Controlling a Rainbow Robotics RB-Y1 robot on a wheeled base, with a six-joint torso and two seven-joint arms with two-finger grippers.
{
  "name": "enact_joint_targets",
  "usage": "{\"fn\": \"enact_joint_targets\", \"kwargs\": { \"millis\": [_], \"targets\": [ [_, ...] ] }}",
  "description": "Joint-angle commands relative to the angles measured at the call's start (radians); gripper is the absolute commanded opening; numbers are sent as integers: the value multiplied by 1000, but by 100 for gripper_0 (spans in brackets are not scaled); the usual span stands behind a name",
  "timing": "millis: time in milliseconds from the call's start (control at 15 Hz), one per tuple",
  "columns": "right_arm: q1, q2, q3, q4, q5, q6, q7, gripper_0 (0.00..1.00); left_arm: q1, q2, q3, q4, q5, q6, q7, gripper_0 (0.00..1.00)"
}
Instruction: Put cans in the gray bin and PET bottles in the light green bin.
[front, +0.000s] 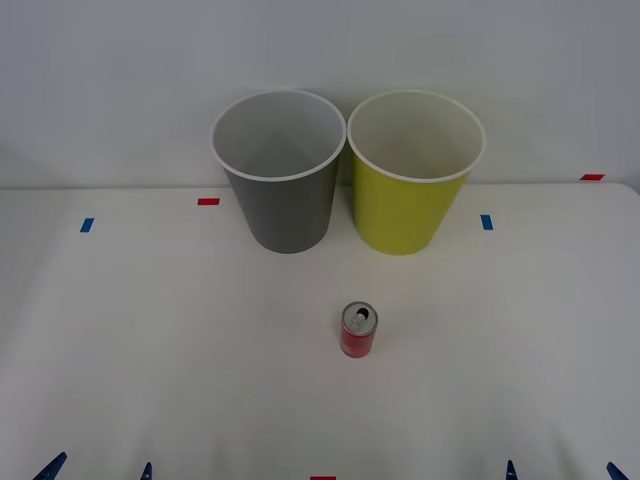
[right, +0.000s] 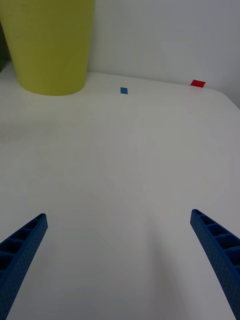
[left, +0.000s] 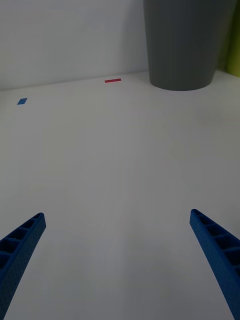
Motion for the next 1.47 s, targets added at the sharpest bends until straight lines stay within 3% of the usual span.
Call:
{"fn": "enact_joint_targets", "kwargs": {
  "millis": [67, 1467],
  "targets": [
    [0, 0, 0, 0, 0, 0, 0, 100, 0, 0, 0, 0, 0, 0, 0, 100],
    [0, 0, 0, 0, 0, 0, 0, 100, 0, 0, 0, 0, 0, 0, 0, 100]
  ]
}}
